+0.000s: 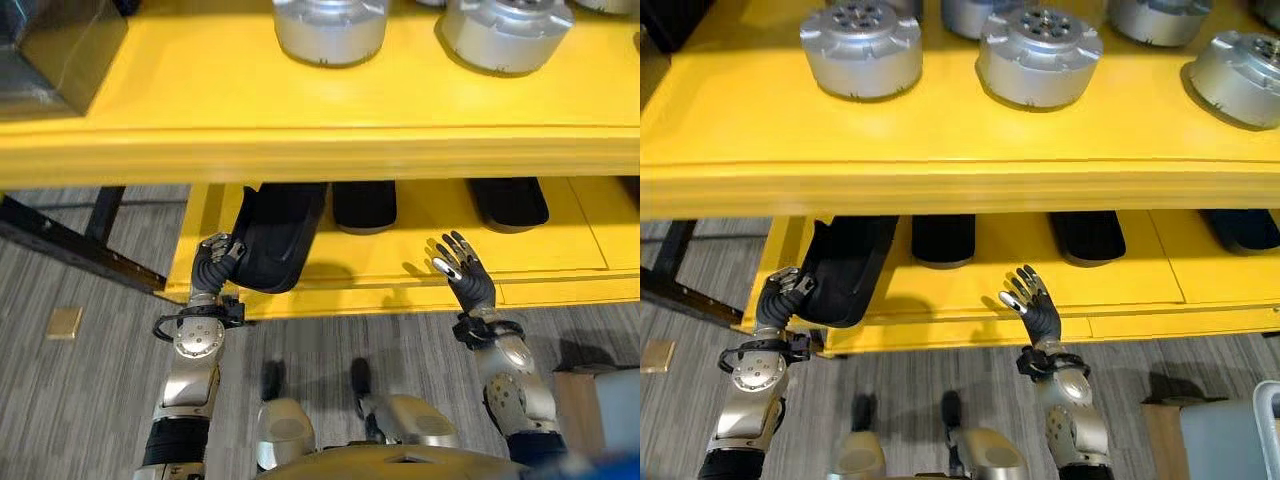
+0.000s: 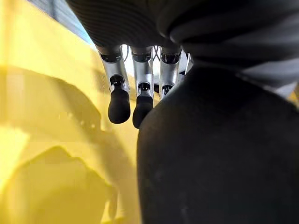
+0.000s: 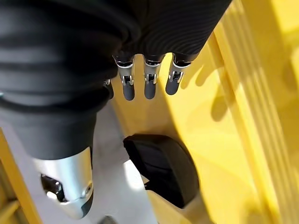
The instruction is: Move parts from the plastic box to the shelf.
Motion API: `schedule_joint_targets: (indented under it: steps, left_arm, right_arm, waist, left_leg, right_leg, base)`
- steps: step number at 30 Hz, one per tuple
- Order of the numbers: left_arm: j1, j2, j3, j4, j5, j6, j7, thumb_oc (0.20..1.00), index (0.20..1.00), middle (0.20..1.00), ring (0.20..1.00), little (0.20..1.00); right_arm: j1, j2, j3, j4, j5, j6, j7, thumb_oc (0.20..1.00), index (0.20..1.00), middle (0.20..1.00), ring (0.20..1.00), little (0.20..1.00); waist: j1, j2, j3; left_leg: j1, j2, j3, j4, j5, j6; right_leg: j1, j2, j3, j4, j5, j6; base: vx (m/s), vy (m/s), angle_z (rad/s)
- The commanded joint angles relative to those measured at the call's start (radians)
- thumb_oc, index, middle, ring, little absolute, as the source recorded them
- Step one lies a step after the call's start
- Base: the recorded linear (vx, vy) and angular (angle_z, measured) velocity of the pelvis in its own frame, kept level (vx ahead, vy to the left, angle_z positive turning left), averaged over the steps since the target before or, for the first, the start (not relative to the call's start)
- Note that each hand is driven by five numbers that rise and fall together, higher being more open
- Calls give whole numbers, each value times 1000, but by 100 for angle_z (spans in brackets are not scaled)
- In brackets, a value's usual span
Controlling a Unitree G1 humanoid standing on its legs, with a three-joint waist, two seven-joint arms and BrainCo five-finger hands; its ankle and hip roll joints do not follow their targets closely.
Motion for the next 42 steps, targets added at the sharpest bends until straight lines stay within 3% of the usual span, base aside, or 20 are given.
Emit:
schedule_joint_targets:
  steps: [1, 8, 18, 22, 25, 31, 42]
  left_arm:
    - [-11, 67, 29, -67, -3, -81, 5, 200, 200, 200, 200, 200]
    - [-104, 63, -5, -18, -27, -92, 18, 200, 200, 200, 200, 200]
    - [-195, 10, -18, 113, -60, -91, 63, 200, 200, 200, 200, 200]
    - [-259, 21, 6, 179, -59, -77, 105, 200, 200, 200, 200, 200]
    - [-305, 29, 21, 226, -63, -63, 125, 200, 200, 200, 200, 200]
    - [-350, 67, 33, 299, -69, -49, 153, 200, 200, 200, 200, 200]
    - [-441, 59, 29, 349, -123, -39, 191, 200, 200, 200, 200, 200]
  right_arm:
    - [17, 73, 14, -71, 12, -35, 31, 1000, 1000, 1000, 1000, 1000]
    - [16, 95, 45, -51, 16, -29, 49, 1000, 1000, 1000, 1000, 1000]
    - [50, 101, 65, -63, 22, -22, 54, 1000, 1000, 1000, 1000, 1000]
    - [30, 90, 83, -81, 21, -14, 32, 1000, 1000, 1000, 1000, 1000]
    - [6, 86, 102, -91, 20, -11, 12, 1000, 1000, 1000, 1000, 1000]
    - [-33, 60, 133, -108, 21, -9, -12, 1000, 1000, 1000, 1000, 1000]
    - [-84, -15, 145, -145, 9, -17, -68, 1000, 1000, 1000, 1000, 1000]
  waist:
    - [26, -32, -76]
    - [13, -36, -95]
    - [-17, -36, -94]
    - [-15, -52, 1]
    - [-16, -57, 58]
    - [-12, -58, 109]
    - [-31, -60, 146]
  left_leg:
    - [33, -44, 45, 12, 8, 33]
    - [61, -79, 77, 12, -4, 22]
    - [121, -81, 100, 24, 27, -3]
    - [92, -63, 96, 197, 26, -32]
    - [59, -36, 75, 305, 7, -34]
    - [-25, -37, 35, 468, -14, -11]
    - [-184, -50, -7, 619, -23, 3]
  right_leg:
    - [35, -173, -66, 9, 25, 48]
    - [21, -213, -78, 23, 24, 58]
    - [38, -200, -93, 79, 17, 80]
    - [13, -180, -105, 216, 14, 105]
    - [-27, -169, -102, 329, -1, 124]
    - [-124, -142, -78, 509, -20, 138]
    - [-250, -146, -81, 634, 2, 155]
  base:
    - [25, 141, -40]
    - [31, 152, -5]
    - [29, 39, -12]
    - [-102, -52, -3]
    - [-105, -55, -9]
    - [-97, -16, -5]
    - [-59, 20, 9]
